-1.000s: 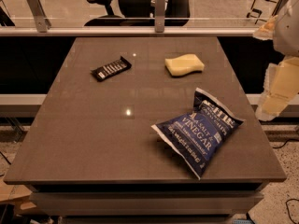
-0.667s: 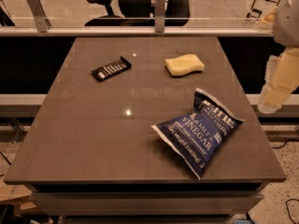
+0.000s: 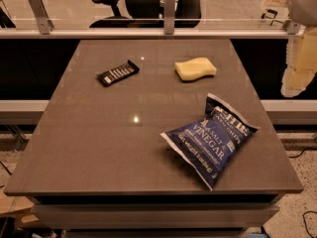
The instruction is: Pick sponge
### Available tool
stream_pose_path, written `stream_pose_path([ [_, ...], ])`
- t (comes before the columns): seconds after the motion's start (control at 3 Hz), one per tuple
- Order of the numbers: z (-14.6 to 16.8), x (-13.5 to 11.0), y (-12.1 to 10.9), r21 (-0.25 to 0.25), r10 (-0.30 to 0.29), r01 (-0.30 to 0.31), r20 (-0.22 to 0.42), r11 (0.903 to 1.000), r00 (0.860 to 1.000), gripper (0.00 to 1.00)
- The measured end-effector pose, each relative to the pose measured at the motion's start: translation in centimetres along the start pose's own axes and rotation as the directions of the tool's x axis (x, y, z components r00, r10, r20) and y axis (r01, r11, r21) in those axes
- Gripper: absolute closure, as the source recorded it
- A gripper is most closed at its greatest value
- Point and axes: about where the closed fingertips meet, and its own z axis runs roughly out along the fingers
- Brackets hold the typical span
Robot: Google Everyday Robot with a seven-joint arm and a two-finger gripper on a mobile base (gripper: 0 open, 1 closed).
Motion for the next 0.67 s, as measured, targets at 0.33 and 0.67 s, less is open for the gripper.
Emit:
stream_pose_path([
  [0.33, 0.1, -0.2, -2.2, 0.025, -0.1, 0.099, 0.02, 0.9947, 0.995, 0.0],
  [0.67, 0.5, -0.8, -4.1, 0.048, -0.143, 0.141, 0.022, 0.9888, 0.99, 0.0],
])
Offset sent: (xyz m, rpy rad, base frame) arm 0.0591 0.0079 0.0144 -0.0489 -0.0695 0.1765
